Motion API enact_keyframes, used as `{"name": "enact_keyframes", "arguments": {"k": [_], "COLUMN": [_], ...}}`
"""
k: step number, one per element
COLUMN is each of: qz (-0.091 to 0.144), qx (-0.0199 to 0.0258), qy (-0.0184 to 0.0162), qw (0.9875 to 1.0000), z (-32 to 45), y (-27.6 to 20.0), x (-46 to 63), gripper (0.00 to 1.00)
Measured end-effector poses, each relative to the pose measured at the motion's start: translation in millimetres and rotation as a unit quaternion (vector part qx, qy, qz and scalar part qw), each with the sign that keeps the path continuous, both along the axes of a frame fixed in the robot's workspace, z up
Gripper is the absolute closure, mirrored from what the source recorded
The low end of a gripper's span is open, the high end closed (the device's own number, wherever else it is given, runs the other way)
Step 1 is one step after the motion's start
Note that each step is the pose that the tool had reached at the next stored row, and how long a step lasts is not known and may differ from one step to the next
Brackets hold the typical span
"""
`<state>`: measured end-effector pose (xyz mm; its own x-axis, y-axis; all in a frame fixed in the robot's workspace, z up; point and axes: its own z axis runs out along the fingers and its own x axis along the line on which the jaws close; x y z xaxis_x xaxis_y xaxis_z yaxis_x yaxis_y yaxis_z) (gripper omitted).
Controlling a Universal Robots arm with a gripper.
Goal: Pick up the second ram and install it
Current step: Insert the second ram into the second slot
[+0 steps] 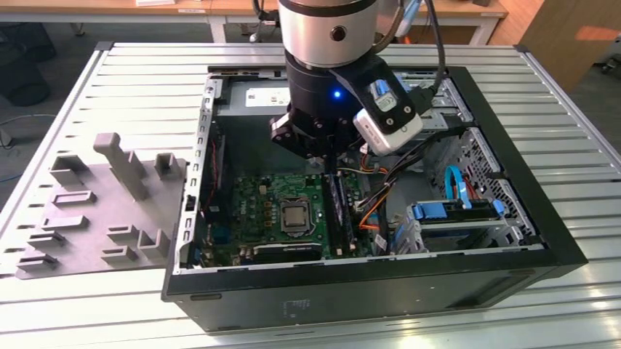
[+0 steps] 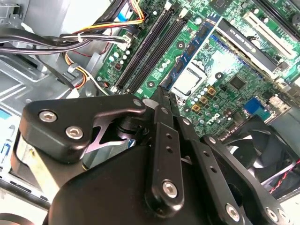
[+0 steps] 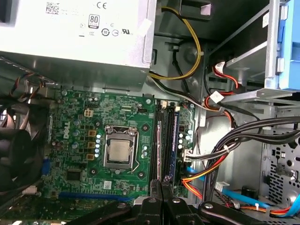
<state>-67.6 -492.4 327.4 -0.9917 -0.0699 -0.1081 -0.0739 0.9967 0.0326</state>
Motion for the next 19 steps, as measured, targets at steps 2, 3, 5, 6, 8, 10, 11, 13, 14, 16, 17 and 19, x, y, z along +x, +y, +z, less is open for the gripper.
{"name": "enact_keyframes", "arguments": {"k": [2, 3, 5, 6, 8, 10, 11, 13, 14, 16, 17, 19], "qz": [0.0, 0.0, 0.0, 0.0, 0.0, 0.0, 0.0, 0.0, -0.001, -0.003, -0.004, -0.006], "qx": [0.0001, 0.0001, 0.0, 0.0, 0.0, 0.0, 0.0, 0.0, 0.0001, 0.0, 0.0001, 0.0002], "qy": [0.0023, 0.0079, 0.0199, 0.021, 0.0214, 0.0217, 0.0218, 0.0218, 0.0218, 0.0218, 0.0218, 0.0218], "qw": [1.0, 1.0, 0.9998, 0.9998, 0.9998, 0.9998, 0.9998, 0.9998, 0.9998, 0.9998, 0.9998, 0.9997], "z": [-0.2, -0.2, -0.3, -0.2, -0.2, -0.2, -0.3, -0.3, -0.4, -0.4, -0.6, -0.8], "y": [0.0, 0.1, 0.0, 0.0, 0.0, 0.0, 0.0, 0.0, 0.3, 1.2, 2.4, 5.2], "x": [0.1, 0.2, 0.5, 0.5, 0.5, 0.5, 0.5, 0.6, 0.8, 1.4, 1.7, 2.3], "gripper": [0.88, 0.88, 0.88, 0.88, 0.88, 0.88, 0.88, 0.88, 0.88, 0.88, 0.88, 0.88]}}
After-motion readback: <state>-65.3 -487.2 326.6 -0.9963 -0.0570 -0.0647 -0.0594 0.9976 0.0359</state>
